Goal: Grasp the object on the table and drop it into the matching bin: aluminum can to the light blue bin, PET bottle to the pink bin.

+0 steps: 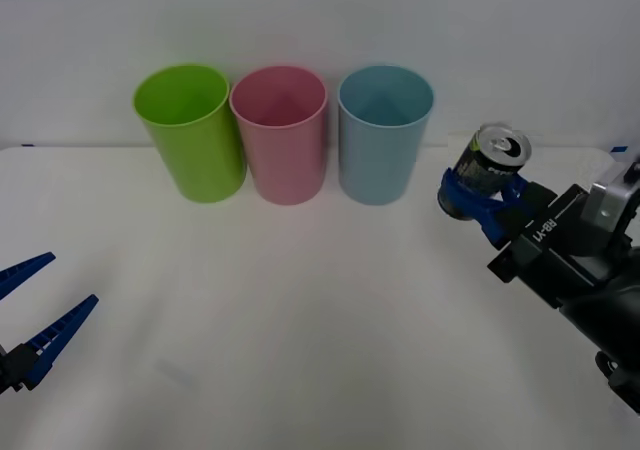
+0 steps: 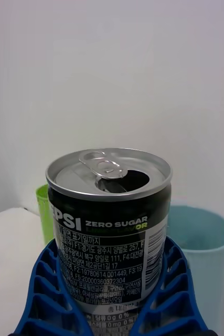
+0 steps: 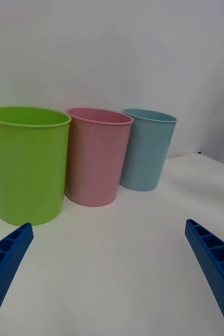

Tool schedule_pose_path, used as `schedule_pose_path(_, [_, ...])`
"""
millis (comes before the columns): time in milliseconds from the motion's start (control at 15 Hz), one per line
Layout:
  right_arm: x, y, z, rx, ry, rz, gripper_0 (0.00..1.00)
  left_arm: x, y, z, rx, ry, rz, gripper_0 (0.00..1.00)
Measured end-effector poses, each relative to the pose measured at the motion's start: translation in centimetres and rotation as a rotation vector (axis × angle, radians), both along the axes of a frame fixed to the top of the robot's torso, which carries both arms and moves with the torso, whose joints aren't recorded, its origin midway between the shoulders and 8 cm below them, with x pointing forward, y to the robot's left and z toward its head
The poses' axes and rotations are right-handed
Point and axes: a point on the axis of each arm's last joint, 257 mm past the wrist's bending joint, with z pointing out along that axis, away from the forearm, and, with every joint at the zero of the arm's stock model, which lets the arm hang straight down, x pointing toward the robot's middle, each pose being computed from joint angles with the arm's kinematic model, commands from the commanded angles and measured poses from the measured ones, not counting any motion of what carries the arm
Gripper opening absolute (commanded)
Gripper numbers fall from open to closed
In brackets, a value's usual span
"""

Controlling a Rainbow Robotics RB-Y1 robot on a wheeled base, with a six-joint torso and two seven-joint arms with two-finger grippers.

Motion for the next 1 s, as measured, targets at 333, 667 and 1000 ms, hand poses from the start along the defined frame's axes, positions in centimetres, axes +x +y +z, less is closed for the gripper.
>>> schedule_pose_path(333, [6.0, 0.8, 1.1, 0.02, -0.026, -0.037, 0.0, 0.0, 0.0, 0.0, 0.0, 0.0, 0.0, 1.0])
schedule_pose_path(667, [13.4, 1.5, 1.9, 0.017, -0.051, -0.128, 0.0, 0.0, 0.0, 0.0, 0.0, 0.0, 0.0, 1.0])
schedule_pose_path(1000, [20.0, 2.3, 2.1, 0.012, -0.035, -0.222, 0.0, 0.0, 0.0, 0.0, 0.0, 0.0, 0.0, 1.0])
